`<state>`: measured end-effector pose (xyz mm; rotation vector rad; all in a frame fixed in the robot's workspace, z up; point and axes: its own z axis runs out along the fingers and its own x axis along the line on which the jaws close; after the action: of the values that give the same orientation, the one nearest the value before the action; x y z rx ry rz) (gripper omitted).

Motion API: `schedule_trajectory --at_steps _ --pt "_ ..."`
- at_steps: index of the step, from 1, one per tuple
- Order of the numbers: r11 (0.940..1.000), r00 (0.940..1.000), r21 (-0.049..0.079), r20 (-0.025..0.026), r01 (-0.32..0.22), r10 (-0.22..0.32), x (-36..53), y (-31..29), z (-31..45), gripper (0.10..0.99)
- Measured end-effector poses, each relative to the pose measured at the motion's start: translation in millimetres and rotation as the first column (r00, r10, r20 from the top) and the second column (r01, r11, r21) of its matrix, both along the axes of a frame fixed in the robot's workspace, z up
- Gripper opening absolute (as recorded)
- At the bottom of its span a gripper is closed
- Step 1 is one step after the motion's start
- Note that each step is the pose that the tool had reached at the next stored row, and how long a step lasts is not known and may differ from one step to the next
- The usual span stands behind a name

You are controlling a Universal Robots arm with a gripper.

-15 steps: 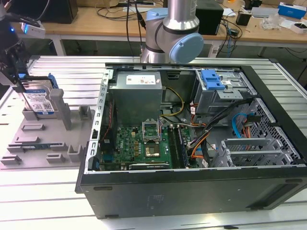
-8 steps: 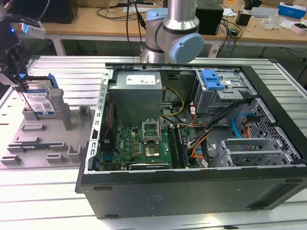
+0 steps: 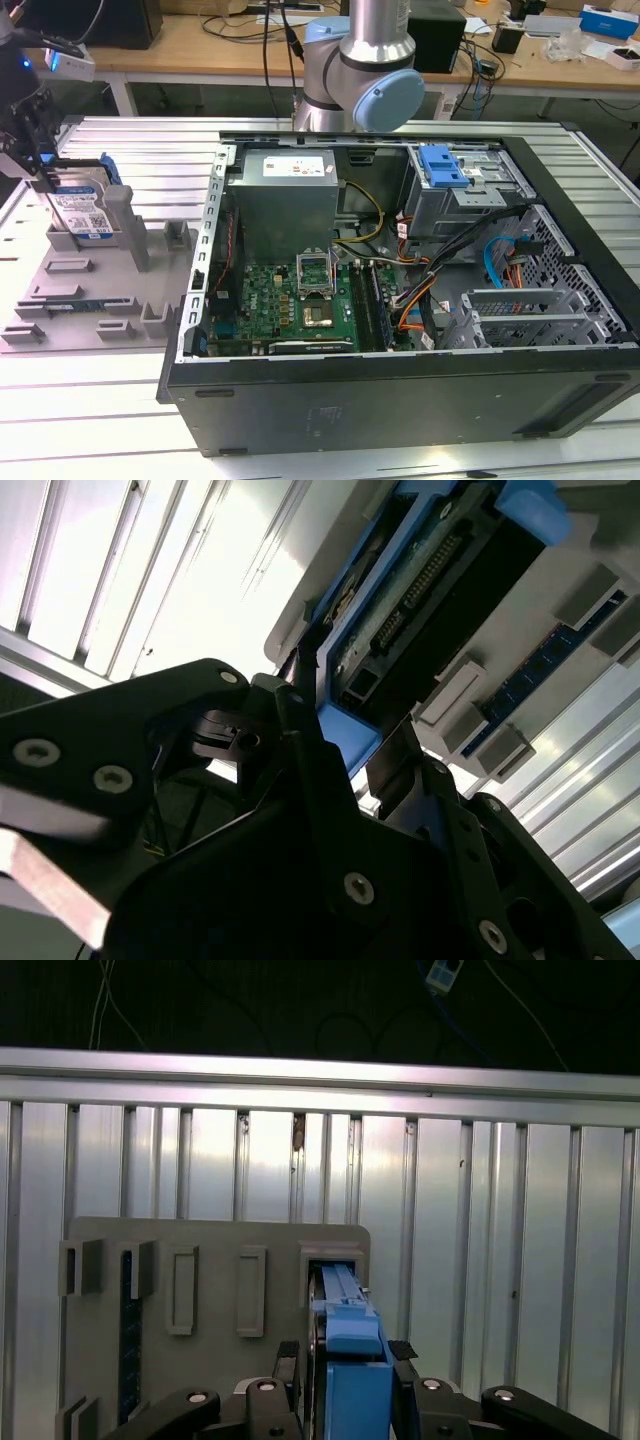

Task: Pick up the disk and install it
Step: 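Pick up the disk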

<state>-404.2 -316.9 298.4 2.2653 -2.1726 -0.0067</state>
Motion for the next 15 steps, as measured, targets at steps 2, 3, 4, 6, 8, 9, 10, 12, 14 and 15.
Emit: schedule_trajectory --at_steps 2,3,4,6,8,9,10,12,14,15 --pt "1.0000 1.0000 0.000 0.0001 0.000 0.000 0.1 0.0 -0.1 0.455" --pt "1.0000 1.0000 0.000 0.0001 0.000 0.000 0.1 0.0 0.0 0.455" --pt "1.0000 1.0000 0.000 0.0000 0.000 0.000 0.1 0.0 0.0 0.455" --pt "1.0000 1.0000 0.000 0.0000 0.000 0.000 0.1 0.0 0.0 0.439" --pt "1.0000 1.0000 0.000 -0.0001 0.000 0.000 0.1 0.0 0.0 0.369" --pt "1.0000 1.0000 0.000 -0.0001 0.000 0.000 0.1 0.0 0.0 0.369" --pt "1.0000 1.0000 0.000 -0.0002 0.000 0.000 0.1 0.0 -0.1 0.369" --pt "1.0000 1.0000 0.000 -0.0002 0.001 -0.001 0.1 0.0 -0.4 0.369" --pt "1.0000 1.0000 0.000 -0.0002 0.003 -0.003 0.1 -0.1 -0.6 0.369" --pt "1.0000 1.0000 0.000 -0.0001 0.003 -0.003 0.1 -0.1 -0.6 0.369"
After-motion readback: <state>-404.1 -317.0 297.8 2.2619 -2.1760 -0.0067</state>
